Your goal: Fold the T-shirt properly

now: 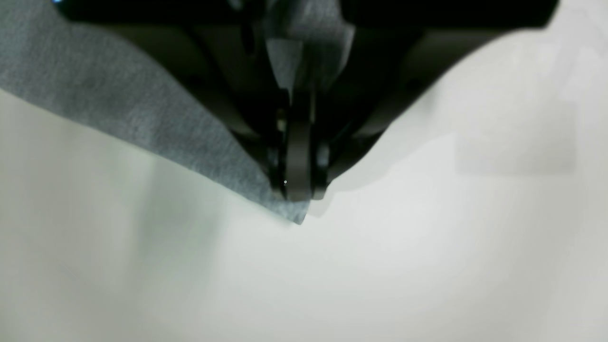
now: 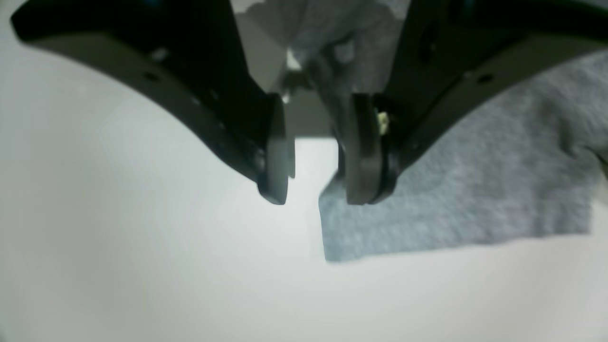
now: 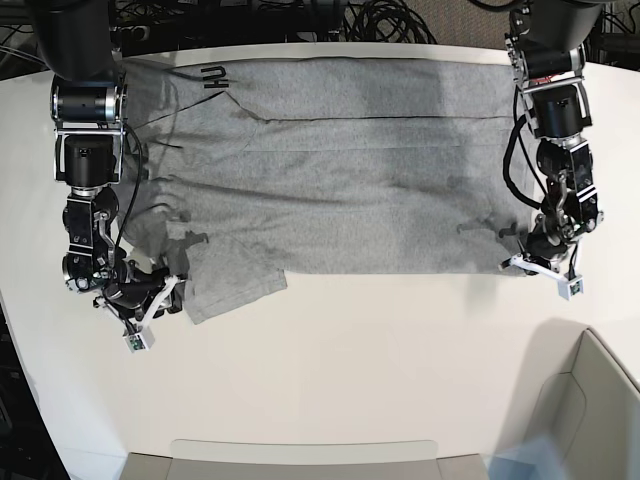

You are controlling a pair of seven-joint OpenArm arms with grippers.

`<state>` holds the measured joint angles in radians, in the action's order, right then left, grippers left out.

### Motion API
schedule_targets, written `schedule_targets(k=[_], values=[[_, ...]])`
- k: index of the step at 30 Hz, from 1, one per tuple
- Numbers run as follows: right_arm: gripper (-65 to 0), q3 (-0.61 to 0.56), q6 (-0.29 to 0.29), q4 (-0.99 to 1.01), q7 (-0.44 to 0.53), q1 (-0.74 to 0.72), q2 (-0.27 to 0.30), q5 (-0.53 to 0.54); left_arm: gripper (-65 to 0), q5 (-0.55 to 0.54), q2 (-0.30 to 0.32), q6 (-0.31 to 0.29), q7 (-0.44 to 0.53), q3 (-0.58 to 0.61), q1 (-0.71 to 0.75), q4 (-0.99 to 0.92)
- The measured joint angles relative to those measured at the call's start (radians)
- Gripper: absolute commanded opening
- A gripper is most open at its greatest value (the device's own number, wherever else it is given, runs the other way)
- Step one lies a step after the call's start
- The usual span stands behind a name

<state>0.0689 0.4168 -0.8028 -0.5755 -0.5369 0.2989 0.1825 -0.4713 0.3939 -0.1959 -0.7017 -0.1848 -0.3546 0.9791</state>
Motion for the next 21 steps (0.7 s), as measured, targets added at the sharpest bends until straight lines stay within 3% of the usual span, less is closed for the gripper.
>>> schedule_targets(k=[21], values=[[-44.4, -0.002, 0.000, -0.013, -0.003, 0.058, 0.000, 0.000, -65.0, 0.000, -0.001, 0.000, 0.000, 0.000, 0.000, 0.000]])
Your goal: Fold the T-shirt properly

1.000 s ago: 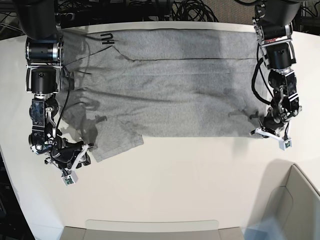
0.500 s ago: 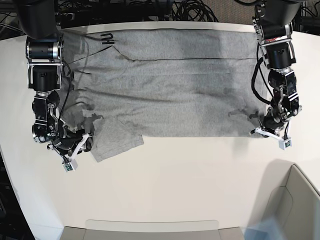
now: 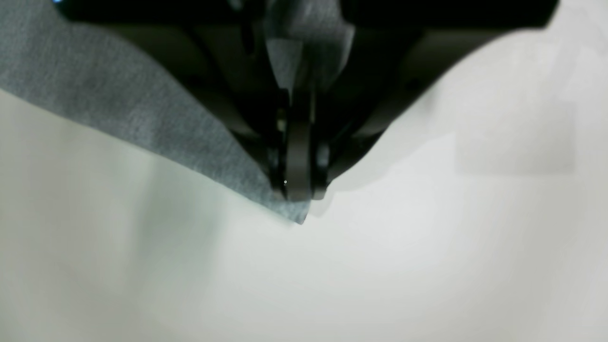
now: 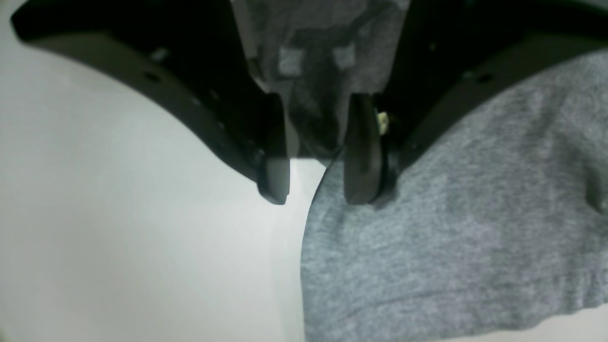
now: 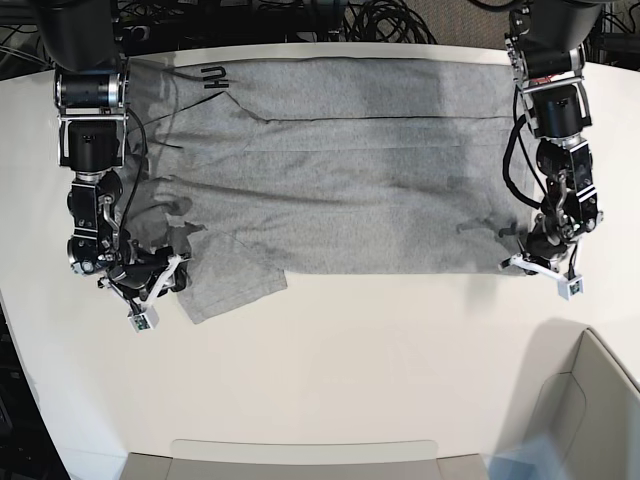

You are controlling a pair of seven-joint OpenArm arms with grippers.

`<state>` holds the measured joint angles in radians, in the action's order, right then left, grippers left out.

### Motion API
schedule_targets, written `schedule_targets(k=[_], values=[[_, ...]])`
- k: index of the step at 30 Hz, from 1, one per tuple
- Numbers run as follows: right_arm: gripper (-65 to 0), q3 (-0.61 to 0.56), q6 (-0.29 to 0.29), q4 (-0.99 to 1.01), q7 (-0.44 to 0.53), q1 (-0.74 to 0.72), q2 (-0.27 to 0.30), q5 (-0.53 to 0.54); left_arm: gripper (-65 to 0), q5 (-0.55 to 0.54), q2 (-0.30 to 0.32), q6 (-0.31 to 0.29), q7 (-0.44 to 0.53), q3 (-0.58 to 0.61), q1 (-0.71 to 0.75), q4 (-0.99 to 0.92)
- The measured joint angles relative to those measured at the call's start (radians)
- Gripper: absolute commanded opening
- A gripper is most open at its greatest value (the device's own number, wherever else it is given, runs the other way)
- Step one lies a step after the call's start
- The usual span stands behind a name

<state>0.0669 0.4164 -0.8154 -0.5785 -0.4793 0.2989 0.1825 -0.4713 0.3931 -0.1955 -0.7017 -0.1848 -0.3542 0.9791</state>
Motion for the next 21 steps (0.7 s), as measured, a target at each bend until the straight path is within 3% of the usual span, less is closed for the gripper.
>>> schedule_targets(k=[9, 15, 18, 20, 21], values=[[-44.4, -0.135, -0.002, 0.055, 0.042, -0.017, 0.008, 0.012, -65.0, 0.000, 0.000, 0.000, 0.000, 0.000, 0.000, 0.000], [-45.6, -0.142, -0.002, 0.055, 0.048, -0.017, 0.005, 0.019, -65.0, 0.000, 0.000, 0.000, 0.000, 0.000, 0.000, 0.000], [-54.7, -0.146, -0.001, 0.058, 0.029, -0.029, 0.002, 0.020, -65.0, 0.000, 0.000, 0.000, 0.000, 0.000, 0.000, 0.000], [-64.8, -0.150, -0.001, 0.059, 0.026, -0.034, -0.004, 0.019, -65.0, 0.000, 0.000, 0.000, 0.000, 0.000, 0.000, 0.000], [-65.0, -0.150, -0.001, 0.059, 0.027, -0.035, -0.006, 0.020, -65.0, 0.000, 0.000, 0.000, 0.000, 0.000, 0.000, 0.000]])
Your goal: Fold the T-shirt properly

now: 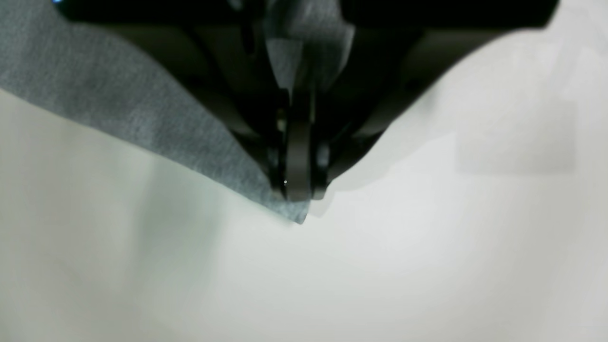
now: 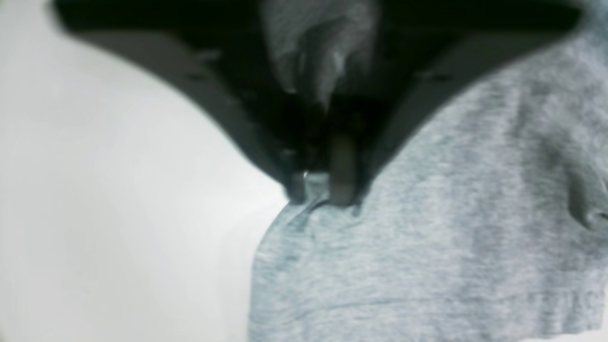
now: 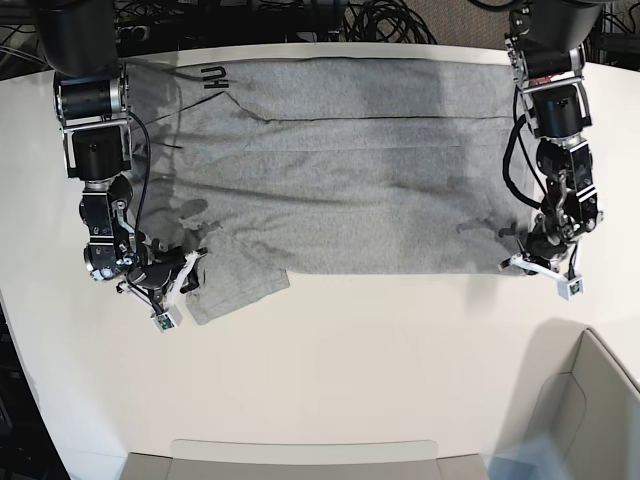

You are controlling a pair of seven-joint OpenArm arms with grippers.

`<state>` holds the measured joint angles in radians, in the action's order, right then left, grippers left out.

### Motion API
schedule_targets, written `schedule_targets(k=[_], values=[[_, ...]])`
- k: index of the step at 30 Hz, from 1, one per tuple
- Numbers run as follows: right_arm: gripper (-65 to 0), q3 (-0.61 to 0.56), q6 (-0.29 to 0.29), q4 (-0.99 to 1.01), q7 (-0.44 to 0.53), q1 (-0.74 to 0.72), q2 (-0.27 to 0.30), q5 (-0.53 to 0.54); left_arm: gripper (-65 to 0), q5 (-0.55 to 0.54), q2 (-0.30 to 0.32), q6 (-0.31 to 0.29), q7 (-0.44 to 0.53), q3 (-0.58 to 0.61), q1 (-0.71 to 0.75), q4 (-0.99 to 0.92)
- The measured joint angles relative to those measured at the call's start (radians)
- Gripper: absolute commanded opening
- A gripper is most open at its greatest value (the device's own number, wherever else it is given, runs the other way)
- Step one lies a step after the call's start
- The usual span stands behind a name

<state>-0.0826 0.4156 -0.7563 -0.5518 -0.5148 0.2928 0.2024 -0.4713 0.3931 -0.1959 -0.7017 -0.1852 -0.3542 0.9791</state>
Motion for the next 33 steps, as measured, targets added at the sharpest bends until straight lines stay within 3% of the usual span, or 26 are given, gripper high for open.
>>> schedule_targets(k=[13, 18, 22, 28, 33], values=[[-65.0, 0.002, 0.003, -0.076, -0.028, -0.061, 0.014, -0.020, -65.0, 0.000, -0.002, 0.001, -0.007, 0.000, -0.018, 0.008], [-65.0, 0.003, 0.003, -0.182, -0.069, -0.054, 0.031, -0.016, -65.0, -0.003, 0.001, -0.002, -0.076, 0.000, 0.004, 0.159], [-65.0, 0.007, 0.004, -0.276, -0.119, 0.002, 0.058, -0.018, -65.0, -0.001, 0.000, -0.003, -0.135, 0.000, 0.047, 0.245], [-65.0, 0.005, 0.004, -0.410, -0.161, 0.101, 0.056, -0.008, -65.0, 0.001, 0.001, 0.004, -0.145, 0.000, 0.140, 0.302], [-65.0, 0.141, 0.004, -0.534, -0.235, 0.170, 0.046, -0.018, -65.0, -0.006, -0.008, -0.006, -0.158, -0.063, 0.190, 0.383]])
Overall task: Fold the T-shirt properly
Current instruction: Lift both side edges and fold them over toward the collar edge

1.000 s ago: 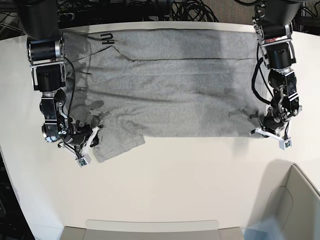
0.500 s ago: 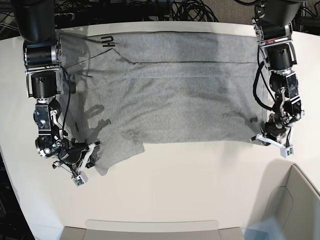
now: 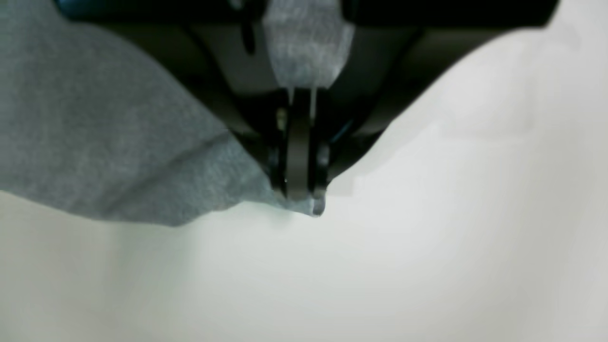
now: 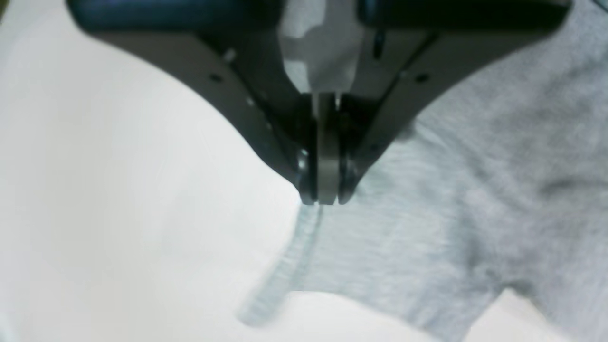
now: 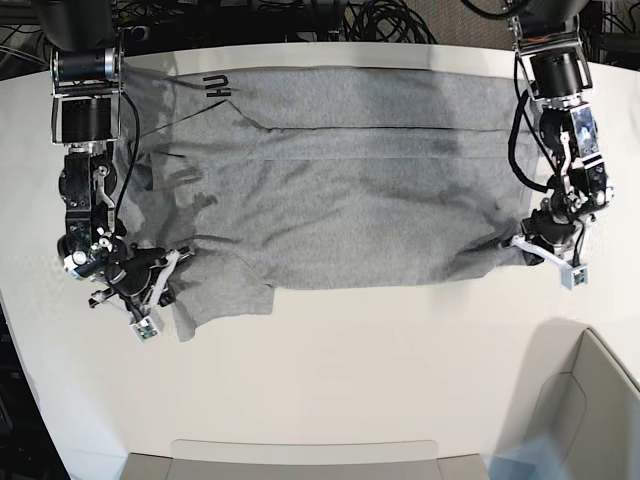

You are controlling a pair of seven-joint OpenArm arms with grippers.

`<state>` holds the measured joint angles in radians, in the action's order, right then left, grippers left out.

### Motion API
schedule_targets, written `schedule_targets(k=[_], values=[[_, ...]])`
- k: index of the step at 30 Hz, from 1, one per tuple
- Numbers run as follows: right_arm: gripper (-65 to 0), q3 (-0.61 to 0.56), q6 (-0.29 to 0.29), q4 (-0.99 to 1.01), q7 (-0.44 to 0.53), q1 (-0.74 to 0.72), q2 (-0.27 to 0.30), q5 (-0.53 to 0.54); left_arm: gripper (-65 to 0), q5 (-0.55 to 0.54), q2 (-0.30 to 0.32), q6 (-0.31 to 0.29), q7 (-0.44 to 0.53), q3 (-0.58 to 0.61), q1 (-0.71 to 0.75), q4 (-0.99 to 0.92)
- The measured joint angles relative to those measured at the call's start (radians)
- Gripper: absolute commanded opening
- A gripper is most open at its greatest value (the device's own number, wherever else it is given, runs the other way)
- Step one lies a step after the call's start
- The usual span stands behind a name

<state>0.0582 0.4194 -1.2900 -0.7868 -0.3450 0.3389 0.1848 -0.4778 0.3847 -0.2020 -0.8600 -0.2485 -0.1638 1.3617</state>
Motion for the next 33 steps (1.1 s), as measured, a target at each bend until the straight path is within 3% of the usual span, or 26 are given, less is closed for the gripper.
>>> schedule_targets(k=[7, 11, 19, 25, 28, 33], values=[[-65.0, 0.036, 0.000, -0.174, -0.077, 0.092, -0.018, 0.010, -65.0, 0.007, 0.009, 0.006, -0.088, -0.091, 0.056, 0.059], [-65.0, 0.041, 0.000, -0.242, -0.130, 0.130, -0.010, -0.001, -65.0, 0.006, 0.008, 0.003, -0.084, -0.091, 0.086, 0.089], [-65.0, 0.044, 0.000, -0.355, -0.143, 0.207, -0.012, -0.002, -65.0, 0.006, 0.004, 0.003, -0.114, -0.092, 0.177, 0.213], [-65.0, 0.128, 0.000, -0.431, -0.154, 0.263, -0.017, 0.005, -65.0, 0.006, 0.004, 0.006, -0.164, -0.092, 0.204, 0.265], [-65.0, 0.154, 0.001, -0.474, -0.231, 0.283, -0.019, 0.009, -65.0, 0.006, 0.003, 0.003, -0.188, -0.092, 0.226, 0.303], [-65.0, 0.177, 0.000, -0.535, -0.239, 0.320, -0.018, 0.009, -65.0, 0.006, 0.006, 0.003, -0.223, -0.092, 0.261, 0.361]])
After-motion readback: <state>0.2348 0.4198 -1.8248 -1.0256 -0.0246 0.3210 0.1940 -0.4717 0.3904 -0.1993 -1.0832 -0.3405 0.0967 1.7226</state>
